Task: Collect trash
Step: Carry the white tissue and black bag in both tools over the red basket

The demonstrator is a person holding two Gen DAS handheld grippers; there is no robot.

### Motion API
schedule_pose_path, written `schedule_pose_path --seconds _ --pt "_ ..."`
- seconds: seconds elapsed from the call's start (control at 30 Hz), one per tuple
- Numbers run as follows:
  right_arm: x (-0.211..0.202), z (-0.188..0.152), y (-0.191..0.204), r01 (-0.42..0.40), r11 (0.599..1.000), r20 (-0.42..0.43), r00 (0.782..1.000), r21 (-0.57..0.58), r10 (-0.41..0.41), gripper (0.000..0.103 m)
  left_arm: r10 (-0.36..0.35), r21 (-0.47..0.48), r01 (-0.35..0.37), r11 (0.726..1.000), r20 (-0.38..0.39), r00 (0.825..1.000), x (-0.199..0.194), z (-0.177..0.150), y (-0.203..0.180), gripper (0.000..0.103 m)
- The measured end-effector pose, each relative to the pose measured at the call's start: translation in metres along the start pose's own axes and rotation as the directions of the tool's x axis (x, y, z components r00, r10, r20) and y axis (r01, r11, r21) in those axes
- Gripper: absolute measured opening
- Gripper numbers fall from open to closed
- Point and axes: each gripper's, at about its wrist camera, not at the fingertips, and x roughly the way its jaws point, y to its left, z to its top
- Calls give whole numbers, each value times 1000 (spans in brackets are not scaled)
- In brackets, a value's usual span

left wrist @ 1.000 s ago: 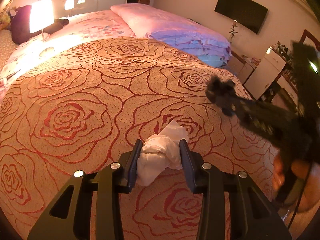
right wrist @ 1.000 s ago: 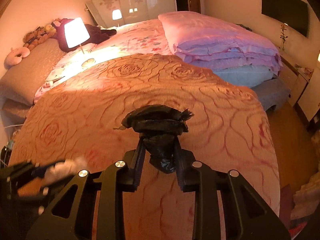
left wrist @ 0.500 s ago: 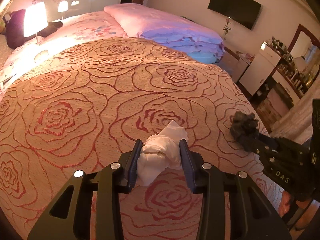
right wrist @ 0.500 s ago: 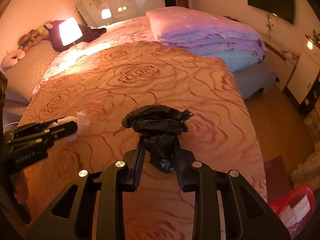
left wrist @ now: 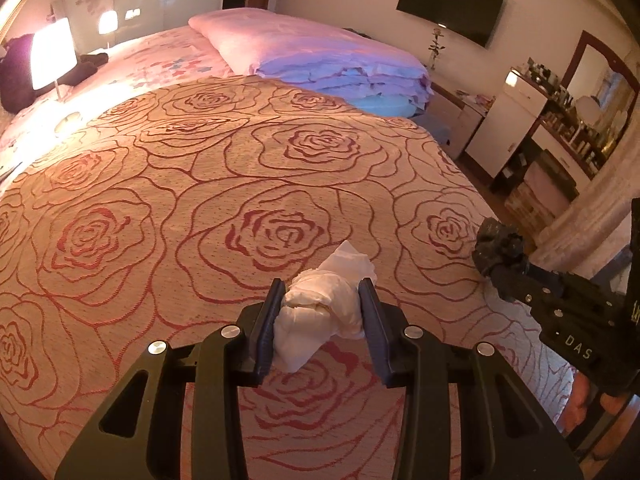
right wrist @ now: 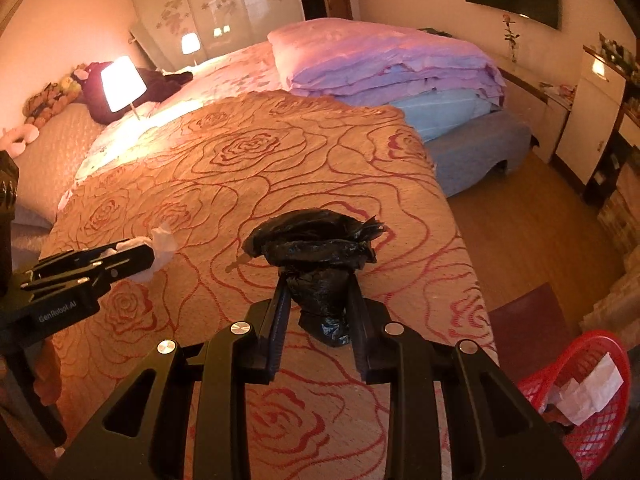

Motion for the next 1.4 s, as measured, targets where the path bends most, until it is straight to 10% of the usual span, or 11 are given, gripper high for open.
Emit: schedule_pose_path --seconds 0.73,1.4 --pt "-55 -32 -82 117 978 42 991 171 -126 27 -110 165 123 979 -82 991 19 -15 -89 36" --pt "-103 -87 -165 288 890 4 951 353 -310 27 -261 450 297 842 -141 955 28 -20 -227 37"
